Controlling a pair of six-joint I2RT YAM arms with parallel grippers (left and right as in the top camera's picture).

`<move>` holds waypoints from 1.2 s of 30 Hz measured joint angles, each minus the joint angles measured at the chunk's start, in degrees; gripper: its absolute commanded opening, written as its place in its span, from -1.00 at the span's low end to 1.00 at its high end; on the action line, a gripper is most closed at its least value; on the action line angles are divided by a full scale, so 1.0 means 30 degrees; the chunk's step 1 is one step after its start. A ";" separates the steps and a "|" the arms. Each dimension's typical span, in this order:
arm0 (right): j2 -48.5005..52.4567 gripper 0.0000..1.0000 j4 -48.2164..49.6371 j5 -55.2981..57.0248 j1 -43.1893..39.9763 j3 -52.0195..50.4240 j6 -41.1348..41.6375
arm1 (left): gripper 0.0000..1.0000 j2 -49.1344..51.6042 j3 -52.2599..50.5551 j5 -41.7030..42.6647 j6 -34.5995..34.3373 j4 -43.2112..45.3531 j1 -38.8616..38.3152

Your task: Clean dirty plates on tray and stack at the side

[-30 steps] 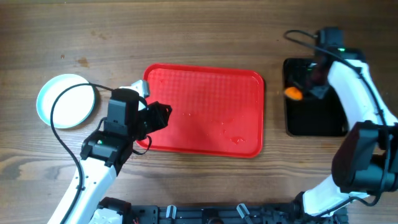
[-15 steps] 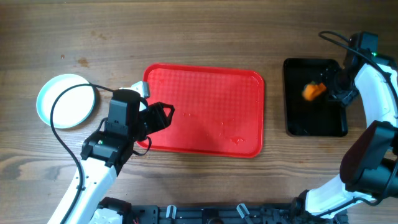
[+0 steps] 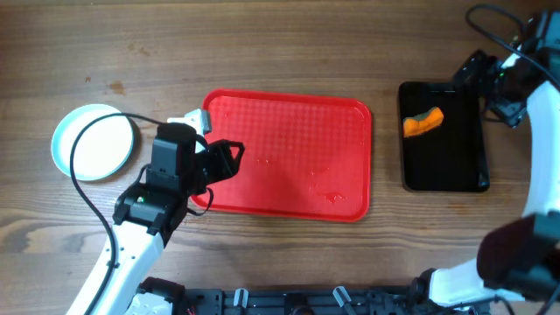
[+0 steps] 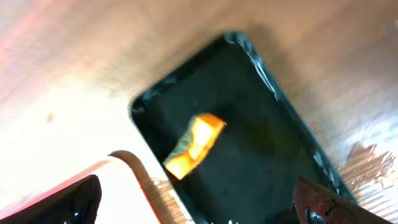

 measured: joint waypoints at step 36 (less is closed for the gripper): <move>-0.7322 1.00 0.1086 -0.1501 0.4379 0.0233 -0.7905 | 1.00 -1.3121 1.1504 -0.6921 0.9275 -1.7478 -0.0015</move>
